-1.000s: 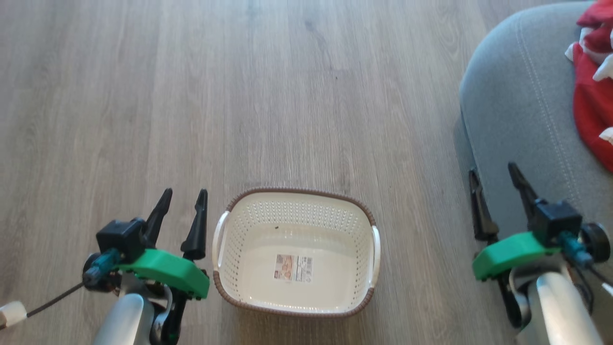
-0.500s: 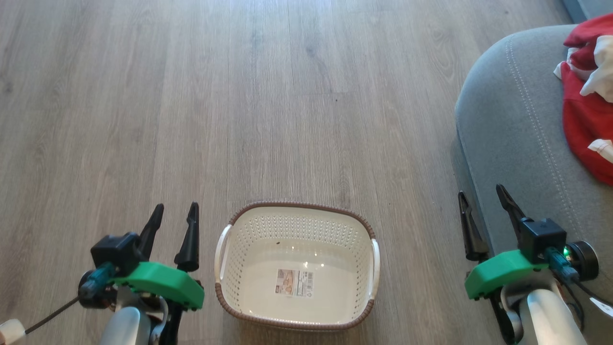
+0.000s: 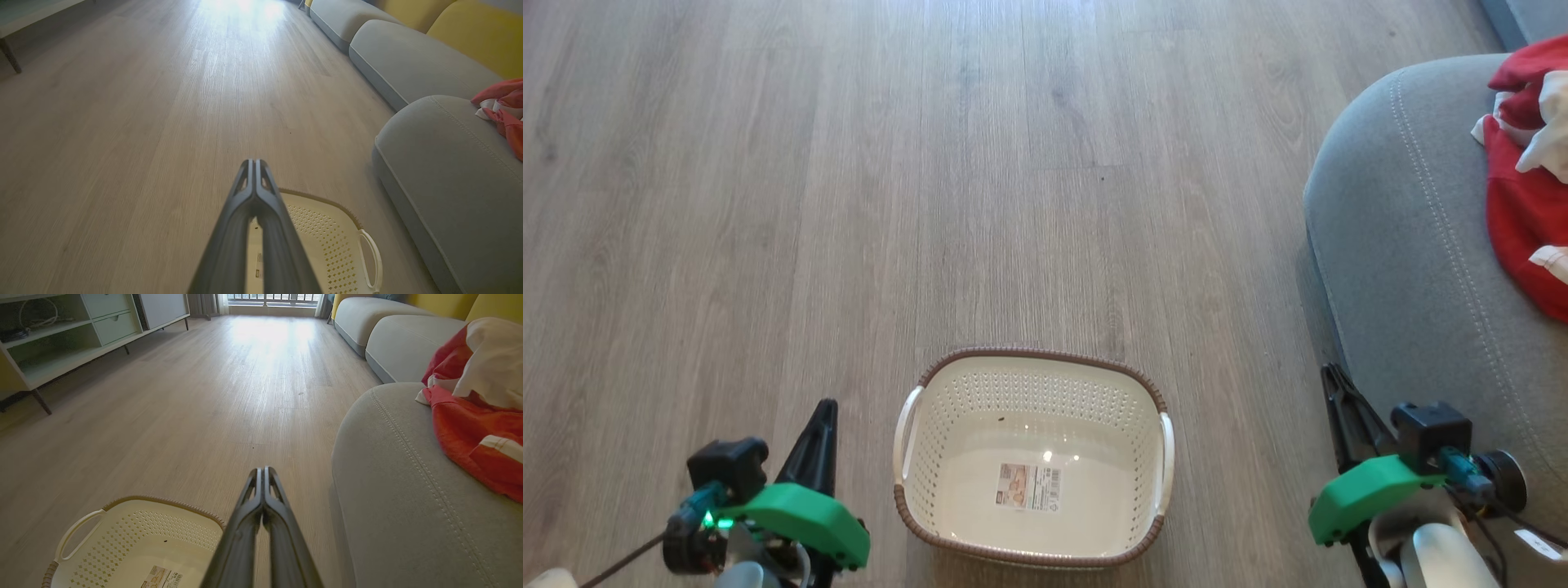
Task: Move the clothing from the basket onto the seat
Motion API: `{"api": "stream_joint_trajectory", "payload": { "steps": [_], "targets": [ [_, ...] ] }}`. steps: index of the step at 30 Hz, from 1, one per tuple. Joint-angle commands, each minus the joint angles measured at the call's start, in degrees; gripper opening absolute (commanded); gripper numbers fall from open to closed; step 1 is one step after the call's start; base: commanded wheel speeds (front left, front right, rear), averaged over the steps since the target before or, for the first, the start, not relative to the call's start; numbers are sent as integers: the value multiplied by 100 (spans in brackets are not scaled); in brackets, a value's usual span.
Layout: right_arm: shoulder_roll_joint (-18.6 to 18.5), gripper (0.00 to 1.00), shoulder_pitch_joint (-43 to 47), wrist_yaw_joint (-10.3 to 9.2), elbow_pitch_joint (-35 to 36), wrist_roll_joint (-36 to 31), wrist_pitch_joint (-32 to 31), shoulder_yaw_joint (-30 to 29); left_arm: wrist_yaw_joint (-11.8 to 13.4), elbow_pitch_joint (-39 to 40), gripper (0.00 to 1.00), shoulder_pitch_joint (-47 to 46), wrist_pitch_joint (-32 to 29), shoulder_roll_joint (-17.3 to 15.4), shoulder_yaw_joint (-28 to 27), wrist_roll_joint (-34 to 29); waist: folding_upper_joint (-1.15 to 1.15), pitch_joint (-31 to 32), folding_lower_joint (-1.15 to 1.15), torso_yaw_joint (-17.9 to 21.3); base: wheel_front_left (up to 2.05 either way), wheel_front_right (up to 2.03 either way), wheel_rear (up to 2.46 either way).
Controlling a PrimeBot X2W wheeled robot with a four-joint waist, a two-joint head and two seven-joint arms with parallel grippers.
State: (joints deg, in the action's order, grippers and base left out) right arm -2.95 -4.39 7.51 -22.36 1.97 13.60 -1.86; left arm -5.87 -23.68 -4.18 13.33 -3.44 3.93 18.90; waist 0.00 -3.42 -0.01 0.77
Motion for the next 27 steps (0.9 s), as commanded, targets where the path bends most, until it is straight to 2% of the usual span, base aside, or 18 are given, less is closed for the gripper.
{"api": "stream_joint_trajectory", "payload": {
  "steps": [1, 27],
  "targets": [
    [-3, 0, -216, 0, 180, 123, -29, -54, -6, 176, 0, -244, -17, -4, -59, 103, 0, 1, 1, 0, 0, 0, 0],
    [-1, 0, -173, -1, 360, 2057, -429, -109, -39, 365, 0, -217, -426, 9, -255, 1667, 0, 71, 1, -16, 0, 0, 0]
  ]
}}
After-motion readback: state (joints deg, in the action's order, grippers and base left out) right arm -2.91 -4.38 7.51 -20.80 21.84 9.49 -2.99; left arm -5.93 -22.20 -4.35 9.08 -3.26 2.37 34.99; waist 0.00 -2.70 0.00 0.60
